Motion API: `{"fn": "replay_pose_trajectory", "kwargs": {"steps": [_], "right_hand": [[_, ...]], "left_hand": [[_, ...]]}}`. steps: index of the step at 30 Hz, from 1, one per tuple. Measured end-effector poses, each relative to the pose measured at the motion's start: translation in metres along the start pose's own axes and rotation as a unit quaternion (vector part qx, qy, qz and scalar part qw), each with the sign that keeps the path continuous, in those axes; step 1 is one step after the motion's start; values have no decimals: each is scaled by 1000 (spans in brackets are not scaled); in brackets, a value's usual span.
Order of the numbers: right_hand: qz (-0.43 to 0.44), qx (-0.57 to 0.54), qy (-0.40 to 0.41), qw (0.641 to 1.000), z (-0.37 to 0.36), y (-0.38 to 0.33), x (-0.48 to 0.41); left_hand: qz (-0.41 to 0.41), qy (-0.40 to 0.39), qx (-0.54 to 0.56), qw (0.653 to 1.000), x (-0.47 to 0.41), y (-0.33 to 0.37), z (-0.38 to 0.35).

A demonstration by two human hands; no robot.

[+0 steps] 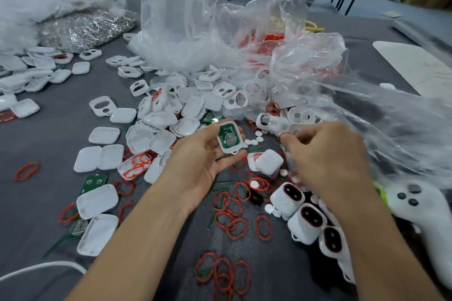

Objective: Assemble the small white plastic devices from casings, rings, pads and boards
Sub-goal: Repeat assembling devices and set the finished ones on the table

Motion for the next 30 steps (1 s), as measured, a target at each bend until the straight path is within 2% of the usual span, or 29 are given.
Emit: {"fn": "replay_pose_trajectory", "kwargs": {"steps": [2, 4, 9, 13, 16, 19, 23, 30], "right_hand": [[-32, 100, -40, 994, -9, -7, 11], [-25, 171, -78, 982, -22, -17, 24], [15, 167, -92, 982, -32, -26, 32], [42, 107, -43, 992, -21, -20, 30], [97, -71, -4, 993, -15, -19, 26], [127, -163, -25, 978, -19, -23, 28], [118, -184, -56, 974, -33, -25, 32], [129, -131, 9, 983, -41, -33, 47]], "left_hand": [[-4, 2, 5, 1000, 0, 1, 0], [-5, 4, 3, 1000, 0, 1, 0], [-4, 6, -1, 1000, 1, 2, 0], [-7, 18, 0, 1000, 2, 3, -1], [1, 14, -10, 1000, 3, 2, -3], [10, -1, -7, 1000, 5, 0, -7], [10, -9, 1, 1000, 6, -3, -9], [-13, -22, -8, 1000, 8, -1, -13]]}}
Point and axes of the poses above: each hand's wrist, its own x-axis away from the middle knuckle, its own z-axis out of the back of the hand, y = z × x, the point moved 3 cm from there along -x, towards the middle knuckle, and after that the axes turned 11 degrees about -z, right-handed, at the moved point
